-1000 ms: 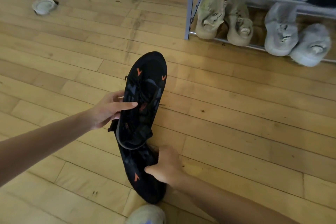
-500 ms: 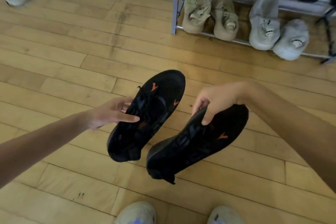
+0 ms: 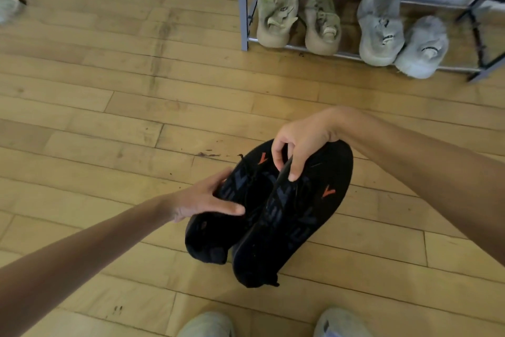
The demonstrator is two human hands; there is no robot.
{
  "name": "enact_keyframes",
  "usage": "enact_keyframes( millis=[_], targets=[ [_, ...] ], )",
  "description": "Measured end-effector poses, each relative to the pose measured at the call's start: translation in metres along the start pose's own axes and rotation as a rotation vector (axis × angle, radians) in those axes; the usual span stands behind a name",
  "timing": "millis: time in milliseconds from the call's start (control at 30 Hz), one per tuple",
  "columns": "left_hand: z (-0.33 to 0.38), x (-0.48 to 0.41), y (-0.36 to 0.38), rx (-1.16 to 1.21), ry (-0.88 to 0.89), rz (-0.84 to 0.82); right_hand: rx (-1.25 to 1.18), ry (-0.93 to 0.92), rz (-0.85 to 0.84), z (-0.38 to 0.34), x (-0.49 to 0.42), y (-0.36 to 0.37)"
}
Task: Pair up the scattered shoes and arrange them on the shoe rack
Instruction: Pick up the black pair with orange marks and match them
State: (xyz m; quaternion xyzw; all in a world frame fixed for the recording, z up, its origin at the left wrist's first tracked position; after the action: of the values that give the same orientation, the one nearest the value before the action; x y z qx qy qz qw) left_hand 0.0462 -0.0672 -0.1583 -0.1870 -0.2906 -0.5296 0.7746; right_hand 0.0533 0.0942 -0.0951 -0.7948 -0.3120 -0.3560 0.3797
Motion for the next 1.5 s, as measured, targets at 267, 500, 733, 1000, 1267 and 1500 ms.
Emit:
enact_keyframes(
  millis=[267,500,733,1000,1267,1500],
  targets=[
    [0.045,-0.003,0.013,-0.218,0.166,0.264,0.177,-0.043,0.007,-0.024,0.028,-0.024],
    [0.038,-0.006,-0.005,0.134,0.15,0.568,0.322,-0.149,0.36,-0.026,0.058,-0.059],
    [0.049,-0.019,-0.014,0.067,0.188,0.661,0.118,0.046,0.319,0.051,0.04,-0.072],
    [0.051,-0.041,-0.027,-0.112,0.152,0.734,0.258,0.178,0.925,0.099,-0.001,-0.062],
    [0.054,-0.06,-0.031,-0.223,0.038,0.764,-1.216,0.454,1.016,0.125,0.019,0.075],
    [0.059,-0.057,-0.024,0.081,0.03,0.629,-1.625,0.457,0.881,0.106,-0.005,0.084]
  ],
)
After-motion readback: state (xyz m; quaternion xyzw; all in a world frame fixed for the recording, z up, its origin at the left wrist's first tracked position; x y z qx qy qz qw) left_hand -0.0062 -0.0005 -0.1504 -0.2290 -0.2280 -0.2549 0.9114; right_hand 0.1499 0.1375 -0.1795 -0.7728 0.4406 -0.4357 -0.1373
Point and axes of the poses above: each hand's wrist, its own x-axis away from the middle knuckle, its own y-axis out of the palm, z = x × y, the point moved 8 cm from there along -x, towards the middle knuckle, and after that the axes turned 6 degrees about z, right-handed, at the moved point
